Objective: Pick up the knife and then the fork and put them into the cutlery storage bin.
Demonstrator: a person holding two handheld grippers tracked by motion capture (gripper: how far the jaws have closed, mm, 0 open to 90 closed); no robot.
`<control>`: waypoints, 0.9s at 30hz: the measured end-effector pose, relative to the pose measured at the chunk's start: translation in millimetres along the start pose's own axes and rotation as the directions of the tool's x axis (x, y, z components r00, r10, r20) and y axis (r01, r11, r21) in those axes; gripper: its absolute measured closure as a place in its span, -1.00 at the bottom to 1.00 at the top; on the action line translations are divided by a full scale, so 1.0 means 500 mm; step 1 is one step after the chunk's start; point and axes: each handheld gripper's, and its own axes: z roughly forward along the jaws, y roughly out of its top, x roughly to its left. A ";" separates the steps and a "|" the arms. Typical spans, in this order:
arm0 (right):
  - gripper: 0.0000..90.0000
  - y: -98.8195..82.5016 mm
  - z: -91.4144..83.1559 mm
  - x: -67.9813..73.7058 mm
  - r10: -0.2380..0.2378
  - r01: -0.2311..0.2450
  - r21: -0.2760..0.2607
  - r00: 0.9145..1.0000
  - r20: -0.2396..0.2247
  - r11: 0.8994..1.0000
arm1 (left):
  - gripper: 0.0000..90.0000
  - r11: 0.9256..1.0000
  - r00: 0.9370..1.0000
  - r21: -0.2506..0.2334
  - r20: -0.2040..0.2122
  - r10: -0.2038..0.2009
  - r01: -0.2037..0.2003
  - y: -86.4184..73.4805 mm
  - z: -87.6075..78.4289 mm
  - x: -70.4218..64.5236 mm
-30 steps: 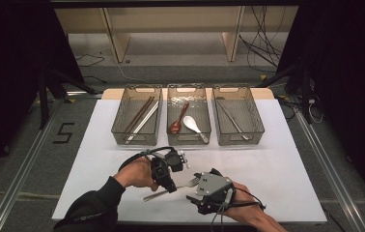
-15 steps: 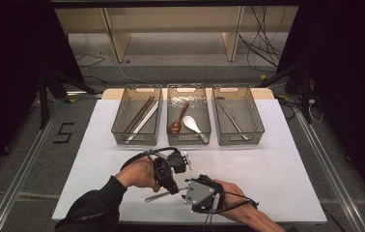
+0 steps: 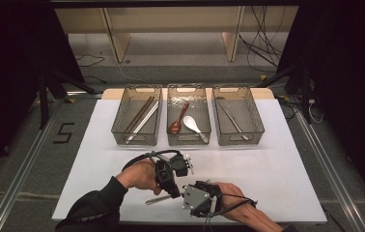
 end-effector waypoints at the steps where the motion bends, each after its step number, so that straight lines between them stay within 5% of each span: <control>1: 0.73 0.000 0.001 0.001 -0.003 0.003 0.000 1.000 0.002 1.000 | 0.85 1.000 1.000 0.004 0.001 0.006 -0.006 0.001 0.001 0.000; 3: 0.80 0.000 0.000 0.003 -0.020 0.020 0.001 1.000 -0.015 1.000 | 0.85 1.000 1.000 0.004 0.005 0.006 -0.006 0.001 0.001 0.000; 4: 0.84 -0.001 0.000 0.002 -0.072 0.072 0.010 0.997 -0.011 0.997 | 0.85 1.000 1.000 0.002 0.008 0.005 -0.005 0.001 0.002 0.001; 11: 0.97 -0.004 -0.001 0.002 -0.148 0.148 0.014 0.989 -0.027 0.989 | 0.84 1.000 1.000 -0.016 0.027 -0.006 0.006 0.000 0.001 0.006; 18: 0.97 -0.011 -0.006 0.001 -0.116 0.117 0.013 0.993 -0.034 0.993 | 0.40 0.996 0.998 -0.068 -0.022 -0.060 0.059 -0.022 -0.021 0.014; 27: 0.97 -0.020 -0.010 -0.007 -0.098 0.099 0.034 0.995 -0.027 0.995 | -0.16 0.971 0.981 -0.179 -0.077 -0.177 0.161 -0.079 -0.060 0.034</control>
